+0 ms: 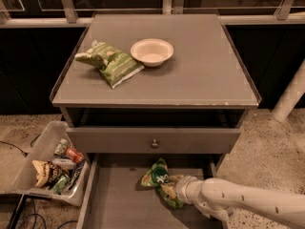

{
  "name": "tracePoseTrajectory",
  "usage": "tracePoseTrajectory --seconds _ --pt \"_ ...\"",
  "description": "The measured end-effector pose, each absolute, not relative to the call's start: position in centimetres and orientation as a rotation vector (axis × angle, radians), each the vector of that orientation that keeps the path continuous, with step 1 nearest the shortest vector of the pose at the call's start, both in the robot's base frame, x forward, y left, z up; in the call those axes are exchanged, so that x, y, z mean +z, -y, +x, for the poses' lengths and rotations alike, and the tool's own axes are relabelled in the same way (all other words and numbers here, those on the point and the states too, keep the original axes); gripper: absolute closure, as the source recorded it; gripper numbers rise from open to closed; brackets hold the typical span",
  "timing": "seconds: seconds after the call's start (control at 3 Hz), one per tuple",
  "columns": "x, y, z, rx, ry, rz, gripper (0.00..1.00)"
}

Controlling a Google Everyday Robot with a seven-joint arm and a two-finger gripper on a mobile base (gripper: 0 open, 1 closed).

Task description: Place green rice chip bag into middle drawer

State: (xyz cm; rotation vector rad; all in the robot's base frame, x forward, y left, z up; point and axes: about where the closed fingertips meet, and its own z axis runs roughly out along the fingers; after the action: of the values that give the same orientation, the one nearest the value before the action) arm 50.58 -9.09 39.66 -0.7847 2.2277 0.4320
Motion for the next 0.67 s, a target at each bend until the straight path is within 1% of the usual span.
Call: tracePoseTrajectory --seconds 0.33,0.67 --pt "39.66 9.09 50.58 0.432 -2.228 -0.785 0.13" --pt "39.66 9.09 50.58 0.432 -2.228 -0.785 0.0"
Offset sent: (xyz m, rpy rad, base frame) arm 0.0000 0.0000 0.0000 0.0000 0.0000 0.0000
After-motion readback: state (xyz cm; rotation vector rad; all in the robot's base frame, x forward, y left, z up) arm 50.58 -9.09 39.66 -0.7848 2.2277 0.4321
